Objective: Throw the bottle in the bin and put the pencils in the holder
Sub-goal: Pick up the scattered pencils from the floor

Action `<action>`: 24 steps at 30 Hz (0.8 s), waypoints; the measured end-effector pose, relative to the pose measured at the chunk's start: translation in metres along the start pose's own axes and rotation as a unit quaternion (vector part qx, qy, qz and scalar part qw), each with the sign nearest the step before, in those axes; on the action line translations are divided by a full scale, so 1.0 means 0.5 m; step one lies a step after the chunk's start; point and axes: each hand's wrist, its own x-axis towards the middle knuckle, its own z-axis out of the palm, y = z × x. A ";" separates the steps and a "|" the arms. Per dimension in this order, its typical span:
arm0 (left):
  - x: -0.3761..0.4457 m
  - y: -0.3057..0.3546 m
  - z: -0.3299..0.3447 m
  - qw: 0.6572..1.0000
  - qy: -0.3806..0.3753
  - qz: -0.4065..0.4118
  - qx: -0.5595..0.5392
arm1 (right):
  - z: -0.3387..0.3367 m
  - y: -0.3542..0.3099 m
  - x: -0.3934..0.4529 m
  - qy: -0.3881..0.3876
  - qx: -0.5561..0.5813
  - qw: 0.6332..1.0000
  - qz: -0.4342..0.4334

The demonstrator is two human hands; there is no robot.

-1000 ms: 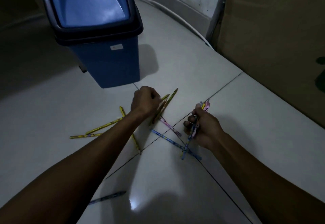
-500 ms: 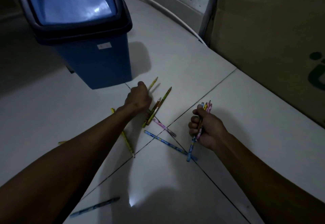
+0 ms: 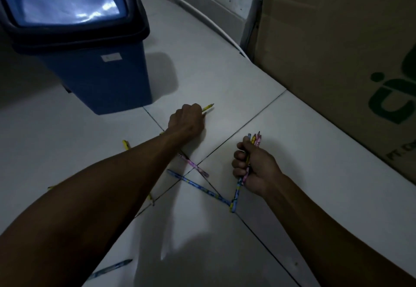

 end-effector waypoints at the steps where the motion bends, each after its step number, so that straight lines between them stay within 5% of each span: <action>1: 0.000 0.003 -0.006 1.000 -0.008 0.000 0.002 | 0.000 -0.001 0.000 -0.002 0.002 1.000 0.003; 6: 0.000 -0.007 -0.058 1.000 0.017 0.002 -0.020 | 0.009 0.011 -0.001 -0.008 -0.011 1.000 0.020; 11: -0.001 -0.078 -0.080 0.967 0.034 -0.029 -0.249 | 0.030 0.029 0.004 -0.011 -0.030 0.999 0.027; 24: -0.052 -0.163 -0.022 0.993 0.011 -0.105 -0.045 | 0.073 0.052 -0.009 0.007 -0.136 0.991 -0.003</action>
